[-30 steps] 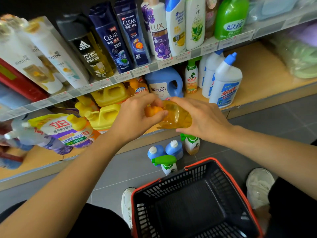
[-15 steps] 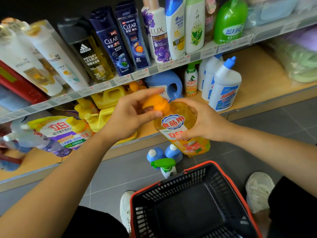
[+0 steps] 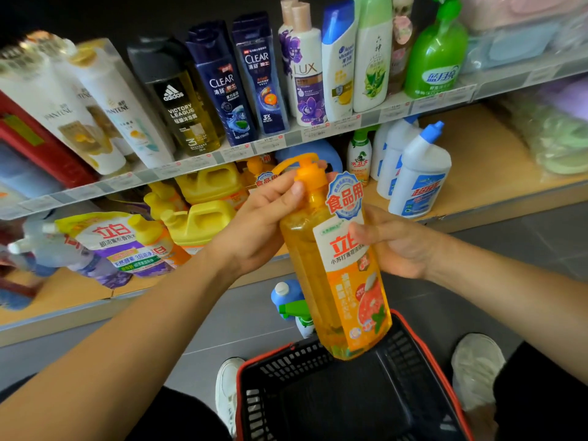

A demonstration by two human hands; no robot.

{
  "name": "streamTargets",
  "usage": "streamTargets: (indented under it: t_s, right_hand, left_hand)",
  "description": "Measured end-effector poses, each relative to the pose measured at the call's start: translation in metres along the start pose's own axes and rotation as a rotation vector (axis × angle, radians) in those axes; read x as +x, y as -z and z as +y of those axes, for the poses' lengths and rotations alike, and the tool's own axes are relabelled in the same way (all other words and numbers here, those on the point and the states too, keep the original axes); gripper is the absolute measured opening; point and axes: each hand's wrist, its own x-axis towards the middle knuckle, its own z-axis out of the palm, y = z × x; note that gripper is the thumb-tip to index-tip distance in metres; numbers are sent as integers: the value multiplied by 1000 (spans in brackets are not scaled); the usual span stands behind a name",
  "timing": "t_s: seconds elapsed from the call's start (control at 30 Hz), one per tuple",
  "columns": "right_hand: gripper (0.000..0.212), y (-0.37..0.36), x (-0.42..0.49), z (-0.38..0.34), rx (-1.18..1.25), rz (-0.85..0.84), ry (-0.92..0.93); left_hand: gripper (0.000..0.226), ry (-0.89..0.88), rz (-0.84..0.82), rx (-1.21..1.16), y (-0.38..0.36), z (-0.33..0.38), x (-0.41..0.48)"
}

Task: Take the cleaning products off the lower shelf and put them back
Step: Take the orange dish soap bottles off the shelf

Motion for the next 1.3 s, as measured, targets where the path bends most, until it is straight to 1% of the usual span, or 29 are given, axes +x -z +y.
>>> streamTargets:
  t_s: [0.07,0.13,0.17,0.23,0.3,0.33,0.43,0.57,0.67,0.77,0.87,0.9,0.97,1.03,1.13,1.2,1.23,1.3]
  right_hand:
    - [61,0,0,1,25,-2,-10]
    - [61,-2,1,1,-17,19,2]
    - [60,-3,1,2,-62,49,20]
    - [53,-6,3,5,-172,161,82]
    - [48,-7,5,7,-260,249,135]
    - [49,-7,5,7,-277,258,142]
    - [50,-8,3,4,-218,190,93]
    - [56,-6,1,2,-101,51,-3]
    - [63,-5,1,4,-21,38,-17]
    - [59,-7,3,3,-64,57,11]
    - [43,-9,5,6,-168,205,93]
    - [42,-10,6,7,-206,247,129]
    - [47,-9,6,9,-262,274,169]
    - [47,-7,5,6,-243,226,143]
    - [50,-3,2,0,-150,83,26]
    - [53,-2,1,1,-119,44,-5]
    - [54,-2,2,2,-105,51,-5]
    - [56,-3,3,4,-93,92,13]
  left_hand:
    - [38,-27,38,27,-1,2,-1]
    - [27,-74,120,94,0,2,-2]
    - [24,-92,160,116,-1,1,-3]
    - [19,-126,218,127,-4,-2,-6]
    - [21,-150,256,134,-7,-6,-8]
    - [24,-147,262,132,-8,-7,-8]
    - [24,-98,237,105,-3,-5,-6]
    - [22,-28,112,33,1,1,-5]
    - [25,-21,75,1,0,2,-5]
    - [26,-67,133,25,-1,-1,-6]
    - [25,-133,237,85,-4,-8,-7]
    - [25,-147,263,106,-5,-9,-7]
    - [25,-155,285,109,-4,-11,-6]
    - [24,-127,256,75,-2,-9,-5]
    - [33,-59,186,31,1,-5,-4]
    - [33,-48,159,11,0,-3,-4]
    - [32,-65,174,16,-2,-2,-4]
    - [33,-163,280,112,-3,0,-6]
